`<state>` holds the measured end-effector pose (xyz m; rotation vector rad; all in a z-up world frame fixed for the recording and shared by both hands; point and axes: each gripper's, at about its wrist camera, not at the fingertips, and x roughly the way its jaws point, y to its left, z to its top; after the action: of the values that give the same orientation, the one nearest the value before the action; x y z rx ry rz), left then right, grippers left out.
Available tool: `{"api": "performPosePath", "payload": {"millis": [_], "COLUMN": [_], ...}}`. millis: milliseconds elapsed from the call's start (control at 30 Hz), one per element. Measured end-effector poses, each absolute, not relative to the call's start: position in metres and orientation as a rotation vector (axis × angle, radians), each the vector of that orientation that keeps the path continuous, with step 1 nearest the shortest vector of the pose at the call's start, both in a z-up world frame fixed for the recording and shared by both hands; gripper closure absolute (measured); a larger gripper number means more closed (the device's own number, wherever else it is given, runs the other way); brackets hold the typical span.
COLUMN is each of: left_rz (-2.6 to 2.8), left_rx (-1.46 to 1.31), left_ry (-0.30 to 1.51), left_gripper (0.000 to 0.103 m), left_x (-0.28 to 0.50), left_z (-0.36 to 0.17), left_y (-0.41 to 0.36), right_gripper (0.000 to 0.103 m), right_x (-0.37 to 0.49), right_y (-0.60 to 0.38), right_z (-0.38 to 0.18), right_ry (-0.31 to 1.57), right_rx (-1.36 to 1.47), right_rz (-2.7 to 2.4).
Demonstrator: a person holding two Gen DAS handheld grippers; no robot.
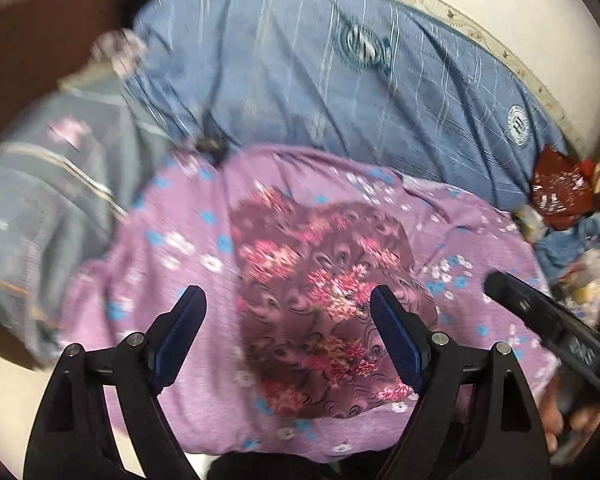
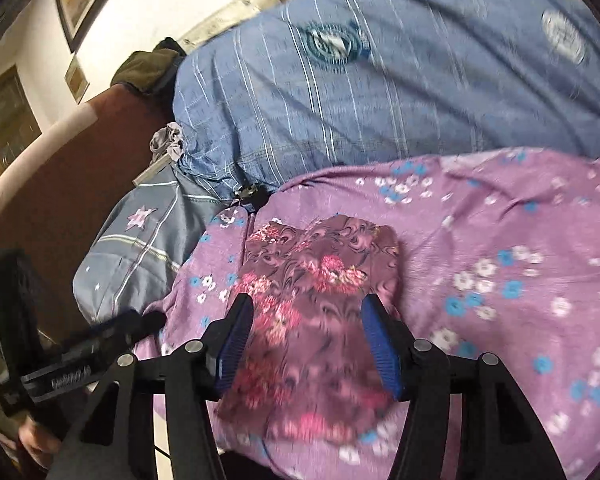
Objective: Fold small clothes
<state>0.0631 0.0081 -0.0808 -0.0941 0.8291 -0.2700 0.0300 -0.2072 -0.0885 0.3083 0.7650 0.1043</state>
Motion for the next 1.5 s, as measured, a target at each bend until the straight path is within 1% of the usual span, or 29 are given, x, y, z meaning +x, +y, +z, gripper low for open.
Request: {"api": "performPosePath", "payload": {"millis": [67,100,200,367,533,667,967,1000,1033,1233,1500], "left_rz": [-0.233,-0.223,-0.201,-0.186,-0.190,-0.182,-0.146,-0.148,-0.148,-0.139,-0.142], "left_rx": [-0.048,-0.032,0.010,0.063,0.063,0.049,0.072,0.067,0.060,0.040,0.050], "left_ry": [0.765,0.735,0.654,0.584,0.538,0.490,0.424,0.422,0.418,0.328,0.308], "left_gripper": [0.018,0.017,0.011,0.010,0.010,0.010,0.009,0.003,0.000,0.000,0.000], "left_x": [0.046,0.039,0.018,-0.011,-0.036,-0.055,-0.089,-0.091,-0.094,-0.114,-0.126], "left_z": [-0.063,-0.056,-0.036,-0.009,0.013,0.028,0.046,0.047,0.048,0.059,0.067], "left_y": [0.009,0.010,0.007,0.001,0.004,0.010,0.013,0.014,0.015,0.023,0.028], "right_gripper": [0.042,0.040,0.040,0.040,0.039,0.037,0.032,0.032,0.032,0.031,0.030], "right_x": [0.007,0.000,-0.023,-0.054,-0.087,-0.112,-0.145,-0.147,-0.149,-0.160,-0.170], "right_y": [-0.204,-0.201,-0.194,-0.184,-0.171,-0.160,-0.145,-0.145,-0.144,-0.142,-0.133], "right_z": [-0.075,-0.071,-0.061,-0.041,-0.014,0.003,0.027,0.028,0.030,0.038,0.044], "right_ry": [0.734,0.726,0.725,0.697,0.617,0.550,0.441,0.437,0.433,0.392,0.354], "right_rx": [0.289,0.282,0.246,0.205,0.124,0.047,-0.039,-0.040,-0.039,-0.055,-0.074], "right_rz": [0.077,0.072,0.057,0.049,-0.001,-0.053,-0.093,-0.094,-0.097,-0.127,-0.141]}}
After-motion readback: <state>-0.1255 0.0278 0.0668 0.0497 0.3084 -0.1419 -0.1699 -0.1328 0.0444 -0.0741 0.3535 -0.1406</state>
